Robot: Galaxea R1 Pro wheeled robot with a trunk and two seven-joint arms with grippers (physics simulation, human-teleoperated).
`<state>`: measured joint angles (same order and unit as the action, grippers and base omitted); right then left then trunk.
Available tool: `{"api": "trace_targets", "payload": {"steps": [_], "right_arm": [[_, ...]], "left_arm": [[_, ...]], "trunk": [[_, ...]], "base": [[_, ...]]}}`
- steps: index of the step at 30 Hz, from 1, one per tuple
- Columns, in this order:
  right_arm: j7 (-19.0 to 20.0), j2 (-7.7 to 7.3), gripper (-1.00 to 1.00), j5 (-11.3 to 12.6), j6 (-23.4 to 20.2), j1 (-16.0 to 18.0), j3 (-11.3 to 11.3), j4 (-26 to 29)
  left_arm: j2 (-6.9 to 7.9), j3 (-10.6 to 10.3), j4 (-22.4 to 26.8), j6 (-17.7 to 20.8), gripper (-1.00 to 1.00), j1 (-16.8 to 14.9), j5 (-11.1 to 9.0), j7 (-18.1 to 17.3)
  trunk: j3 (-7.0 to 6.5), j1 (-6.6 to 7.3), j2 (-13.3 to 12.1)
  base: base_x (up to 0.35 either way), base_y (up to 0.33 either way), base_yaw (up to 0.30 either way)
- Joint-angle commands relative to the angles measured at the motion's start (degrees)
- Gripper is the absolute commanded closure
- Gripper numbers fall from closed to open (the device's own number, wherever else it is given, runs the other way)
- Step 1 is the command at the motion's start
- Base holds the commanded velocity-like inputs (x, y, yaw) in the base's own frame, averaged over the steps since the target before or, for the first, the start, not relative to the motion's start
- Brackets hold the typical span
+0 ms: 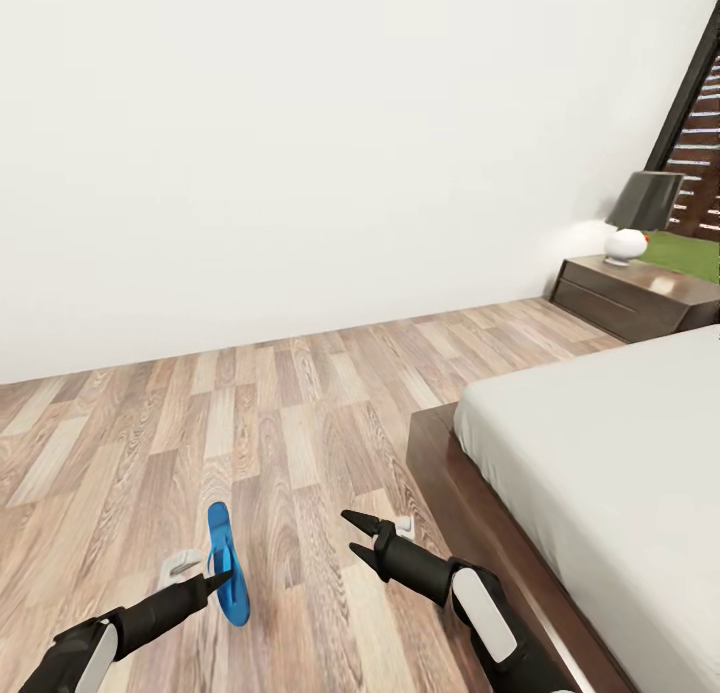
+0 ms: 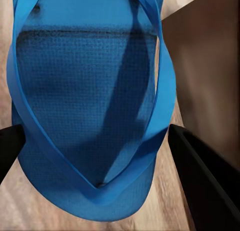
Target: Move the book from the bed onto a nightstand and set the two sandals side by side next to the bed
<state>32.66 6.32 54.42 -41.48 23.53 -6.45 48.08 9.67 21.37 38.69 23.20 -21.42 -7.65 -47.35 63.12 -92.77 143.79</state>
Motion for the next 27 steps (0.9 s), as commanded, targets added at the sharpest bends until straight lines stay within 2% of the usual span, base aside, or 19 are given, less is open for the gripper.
{"api": "trace_targets", "payload": {"steps": [1,27], "right_arm": [[0.02,0.00,-1.00,0.16,-0.27,0.02,0.03,0.00],[-0.05,0.00,-1.00,0.08,-0.25,0.02,0.03,0.00]], "left_arm": [[0.00,0.07,-0.01,0.44,1.00,-0.02,-0.26,-0.11],[-0.09,0.05,-0.10,0.44,1.00,-0.02,-0.26,-0.10]], "trunk": [[-0.18,0.03,0.00],[-5.94,0.71,-0.35]], "base": [[0.000,0.000,0.000],[0.000,0.000,0.000]]}}
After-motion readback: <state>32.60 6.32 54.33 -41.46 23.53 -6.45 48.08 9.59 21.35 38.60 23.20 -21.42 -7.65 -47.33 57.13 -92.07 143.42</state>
